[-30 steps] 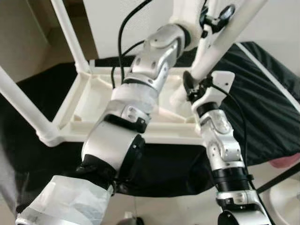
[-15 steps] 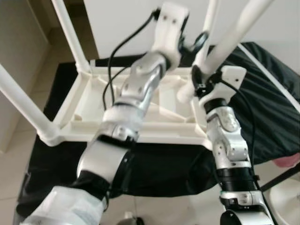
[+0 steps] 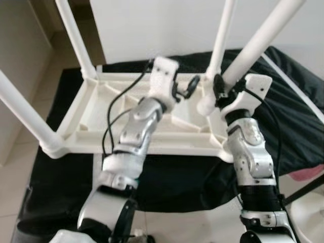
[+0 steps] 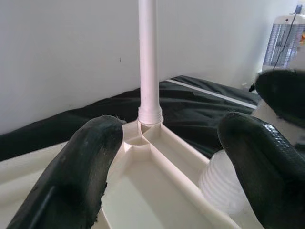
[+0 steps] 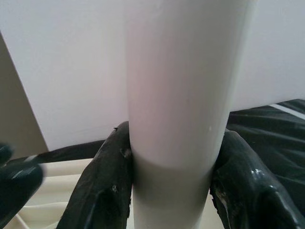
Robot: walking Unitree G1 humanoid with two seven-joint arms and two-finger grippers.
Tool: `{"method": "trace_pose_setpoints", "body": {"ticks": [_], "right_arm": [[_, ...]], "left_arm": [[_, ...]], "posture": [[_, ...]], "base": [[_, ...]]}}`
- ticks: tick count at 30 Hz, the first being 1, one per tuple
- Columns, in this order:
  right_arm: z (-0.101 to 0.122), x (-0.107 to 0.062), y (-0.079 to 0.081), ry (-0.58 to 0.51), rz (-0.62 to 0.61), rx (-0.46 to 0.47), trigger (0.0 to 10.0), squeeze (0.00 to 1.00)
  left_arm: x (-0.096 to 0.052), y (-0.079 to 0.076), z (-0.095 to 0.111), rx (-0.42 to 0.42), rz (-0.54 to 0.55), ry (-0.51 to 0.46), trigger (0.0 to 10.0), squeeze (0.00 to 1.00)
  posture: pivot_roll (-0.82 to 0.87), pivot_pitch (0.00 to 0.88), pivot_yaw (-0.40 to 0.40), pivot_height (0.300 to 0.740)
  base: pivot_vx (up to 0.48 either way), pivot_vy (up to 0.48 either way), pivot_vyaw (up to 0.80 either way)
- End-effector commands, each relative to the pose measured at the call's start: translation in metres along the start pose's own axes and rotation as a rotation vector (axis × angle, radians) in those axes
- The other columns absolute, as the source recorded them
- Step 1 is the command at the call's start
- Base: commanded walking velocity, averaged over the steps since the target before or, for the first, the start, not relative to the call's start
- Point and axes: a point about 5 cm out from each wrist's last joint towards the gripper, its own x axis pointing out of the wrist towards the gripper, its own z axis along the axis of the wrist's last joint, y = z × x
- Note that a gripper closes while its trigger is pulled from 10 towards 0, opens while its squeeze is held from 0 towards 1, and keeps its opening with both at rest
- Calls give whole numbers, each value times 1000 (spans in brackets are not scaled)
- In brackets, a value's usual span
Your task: Building children table
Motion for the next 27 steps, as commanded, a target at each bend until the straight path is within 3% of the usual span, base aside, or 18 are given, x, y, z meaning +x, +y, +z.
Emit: {"method": "trace_pose_setpoints", "body": {"ticks": [1, 2, 6, 9, 12, 20, 27], "right_arm": [[3, -3, -2, 0, -9, -8, 10000, 0], [4, -6, -5, 8, -20, -9, 10000, 0], [6, -9, -7, 11, -27, -12, 10000, 0], [8, -16, -8, 19, -41, -24, 10000, 0], [7, -22, -8, 33, -46, -29, 10000, 0], [5, -35, -5, 76, -51, -22, 10000, 0], [0, -57, 0, 126, -15, -43, 10000, 0]], "left_arm": [[-5, -3, -1, 18, 10, 3, 10000, 0], [-18, -11, -11, 45, -61, 21, 10000, 0], [-28, -18, -18, 44, -137, 40, 10000, 0], [-45, -35, -20, -57, -306, 48, 10000, 0], [-54, -42, -20, -63, -376, 47, 10000, 0], [-71, -53, -39, 54, -513, 148, 10000, 0], [-84, -55, -50, 132, -604, 222, 10000, 0]], "posture": [[-37, 29, 17, 740], [-36, 33, 16, 740], [-35, 34, 15, 740], [-33, 38, 10, 740], [-33, 38, 10, 740], [-37, 33, 4, 740], [-50, 22, 11, 740]], "base": [[0, 0, 0], [0, 0, 0], [0, 0, 0], [0, 0, 0], [0, 0, 0], [0, 0, 0], [0, 0, 0]]}}
